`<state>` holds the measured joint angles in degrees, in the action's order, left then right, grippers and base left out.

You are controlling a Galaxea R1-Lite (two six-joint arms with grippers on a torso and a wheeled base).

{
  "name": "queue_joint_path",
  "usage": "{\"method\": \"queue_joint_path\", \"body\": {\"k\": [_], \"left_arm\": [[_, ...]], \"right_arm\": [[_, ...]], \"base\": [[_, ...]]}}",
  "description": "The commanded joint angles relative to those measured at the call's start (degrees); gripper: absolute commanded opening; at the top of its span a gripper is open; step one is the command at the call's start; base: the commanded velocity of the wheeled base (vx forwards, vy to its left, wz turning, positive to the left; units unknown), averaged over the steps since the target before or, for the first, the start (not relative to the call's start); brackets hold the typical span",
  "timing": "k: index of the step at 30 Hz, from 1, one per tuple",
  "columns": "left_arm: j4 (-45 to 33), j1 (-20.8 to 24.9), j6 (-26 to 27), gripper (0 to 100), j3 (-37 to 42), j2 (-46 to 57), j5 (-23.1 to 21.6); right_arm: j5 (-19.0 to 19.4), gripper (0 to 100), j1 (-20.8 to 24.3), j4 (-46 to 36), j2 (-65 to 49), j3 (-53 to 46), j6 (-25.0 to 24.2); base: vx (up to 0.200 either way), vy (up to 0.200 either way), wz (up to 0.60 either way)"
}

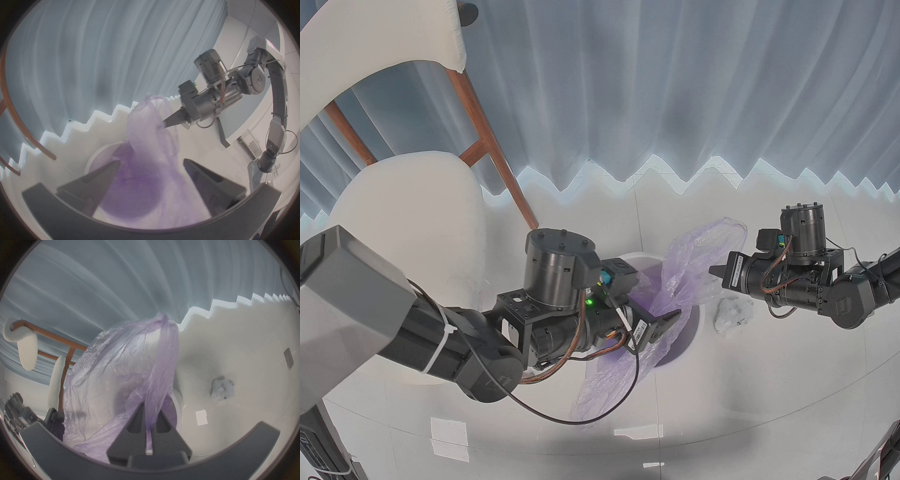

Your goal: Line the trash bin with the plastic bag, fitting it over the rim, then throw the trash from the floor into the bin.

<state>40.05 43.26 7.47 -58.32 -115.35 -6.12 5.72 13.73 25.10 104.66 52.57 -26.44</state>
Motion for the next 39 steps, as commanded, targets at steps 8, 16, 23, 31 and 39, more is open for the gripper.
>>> {"method": "queue_joint_path", "body": {"k": [8, 16, 23, 31, 39], "left_arm": [[-0.06, -6.44, 0.35, 100, 1.72, 2.50, -0.12], [-0.14, -7.49, 0.35, 100, 4.97, 6.71, -0.30], [-0.06, -8.99, 0.70, 100, 9.19, 10.58, -1.88], [0.56, -9.69, 7.82, 100, 15.43, 10.49, -5.92], [0.56, -9.25, 8.61, 100, 18.07, 9.88, -9.70]], "right_arm": [[0.26, 0, -0.02, 1.79, -2.00, -2.91, 2.97], [0.26, 0, -0.02, 3.02, -1.74, -3.35, 2.97], [0.26, 0, -0.02, 3.02, -1.30, -3.43, 2.97], [0.43, 0, -0.02, 3.11, -1.03, -2.56, 2.89], [0.43, 0, -0.89, 5.13, -0.24, -2.56, 2.89]], "base": [[0.000, 0.000, 0.00], [0.000, 0.000, 0.00], [0.000, 0.000, 0.00], [0.000, 0.000, 0.00], [0.000, 0.000, 0.00]]}}
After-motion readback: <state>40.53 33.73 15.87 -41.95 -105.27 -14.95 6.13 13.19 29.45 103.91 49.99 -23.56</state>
